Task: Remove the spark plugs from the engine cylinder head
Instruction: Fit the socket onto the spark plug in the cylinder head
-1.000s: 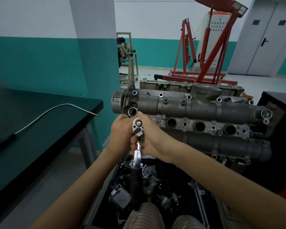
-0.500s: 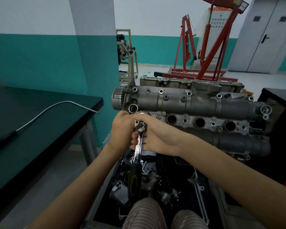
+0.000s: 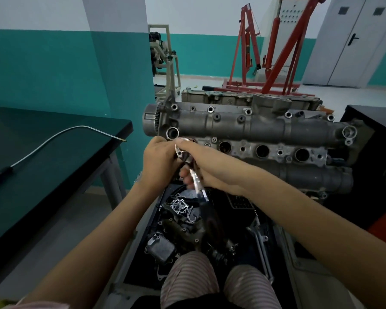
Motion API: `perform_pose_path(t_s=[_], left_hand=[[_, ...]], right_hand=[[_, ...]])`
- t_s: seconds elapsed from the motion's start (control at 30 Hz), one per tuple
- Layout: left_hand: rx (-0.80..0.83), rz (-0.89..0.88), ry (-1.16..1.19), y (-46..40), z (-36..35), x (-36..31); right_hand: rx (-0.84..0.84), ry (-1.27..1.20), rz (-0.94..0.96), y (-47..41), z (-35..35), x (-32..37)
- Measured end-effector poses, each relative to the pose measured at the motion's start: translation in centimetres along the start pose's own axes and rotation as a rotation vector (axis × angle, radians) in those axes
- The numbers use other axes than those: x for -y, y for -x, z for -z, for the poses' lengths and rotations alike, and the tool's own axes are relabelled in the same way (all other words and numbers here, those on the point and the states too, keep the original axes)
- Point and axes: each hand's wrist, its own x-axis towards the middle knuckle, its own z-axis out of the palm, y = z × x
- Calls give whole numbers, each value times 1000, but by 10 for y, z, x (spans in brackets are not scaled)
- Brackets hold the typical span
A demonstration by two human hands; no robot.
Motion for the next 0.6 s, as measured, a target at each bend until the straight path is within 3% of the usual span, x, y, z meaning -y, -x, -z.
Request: perform_pose_path(t_s=[0.07, 0.1, 0.13, 0.23, 0.27, 0.37, 0.47, 0.6], left_hand=[[-32, -22, -4, 0, 1, -2], [-46, -38, -21, -1, 1, -3], [-45, -44, -32, -1, 3, -4], [-50, -86, -52, -2, 0, -1], [-41, -87, -45, -2, 0, 0], [-48, -62, -7, -1, -3, 2], [-37, 2, 50, -1, -1, -1], [-7, 26, -24, -1, 0, -6]], right_hand=[[68, -289, -45, 0, -6, -6], [28, -229, -31, -1, -8, -4], [-59, -13, 26, -3, -8, -1], [-343, 1062, 332, -3, 7, 15], [-388, 1310, 383, -3, 12, 20], [-433, 1506, 492, -4, 20, 21], [-455, 1190, 463, 0, 14, 4], [127, -24, -13, 8, 5, 0]])
